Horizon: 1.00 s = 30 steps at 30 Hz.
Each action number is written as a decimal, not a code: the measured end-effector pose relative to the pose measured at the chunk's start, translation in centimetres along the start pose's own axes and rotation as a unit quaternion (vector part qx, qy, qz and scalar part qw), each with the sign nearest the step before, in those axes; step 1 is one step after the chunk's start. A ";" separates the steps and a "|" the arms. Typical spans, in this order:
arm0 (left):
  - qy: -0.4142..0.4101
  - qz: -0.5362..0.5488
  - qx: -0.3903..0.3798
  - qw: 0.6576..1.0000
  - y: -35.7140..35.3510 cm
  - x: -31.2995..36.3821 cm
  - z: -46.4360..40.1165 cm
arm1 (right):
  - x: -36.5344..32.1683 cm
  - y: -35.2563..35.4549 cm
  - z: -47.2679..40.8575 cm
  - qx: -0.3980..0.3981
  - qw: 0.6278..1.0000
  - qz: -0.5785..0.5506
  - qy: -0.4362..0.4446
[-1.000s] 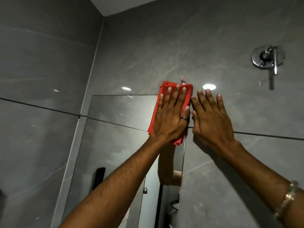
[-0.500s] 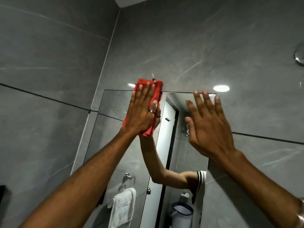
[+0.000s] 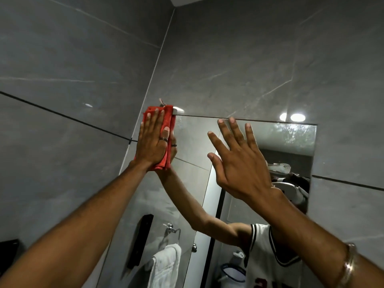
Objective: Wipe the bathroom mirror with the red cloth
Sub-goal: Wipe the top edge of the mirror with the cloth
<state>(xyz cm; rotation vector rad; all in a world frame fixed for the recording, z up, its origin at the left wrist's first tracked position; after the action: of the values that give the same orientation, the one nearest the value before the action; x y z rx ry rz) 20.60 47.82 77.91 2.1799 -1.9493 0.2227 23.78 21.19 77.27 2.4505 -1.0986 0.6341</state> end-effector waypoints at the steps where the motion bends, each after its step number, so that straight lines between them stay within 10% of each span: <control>1: 0.023 0.008 -0.003 1.000 0.0 -0.8 0.0 | -0.1 0.0 0.1 -0.002 1.000 -0.003 -0.002; 14: 0.115 0.019 -0.014 0.993 -1.0 1.9 11.1 | 0.6 2.8 7.9 -0.085 0.995 -0.049 -0.010; 30: -0.130 -0.009 -0.057 0.990 -1.9 32.6 13.3 | 10.9 9.7 16.4 -0.084 0.981 -0.055 -0.166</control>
<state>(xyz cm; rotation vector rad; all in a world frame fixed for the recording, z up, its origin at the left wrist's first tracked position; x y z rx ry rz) 25.83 13.34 73.08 2.2441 -2.0152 -0.1803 26.85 0.35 71.17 2.5010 -1.0740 0.0921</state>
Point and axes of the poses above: each hand's wrist, its own z-axis away from the middle knuckle, its own y-axis out of the back of the hand, x = y × z, the point moved 8 cm from there along -z, towards the middle knuckle, and after that the axes turned 6 degrees about -z, right-handed, at the moved point
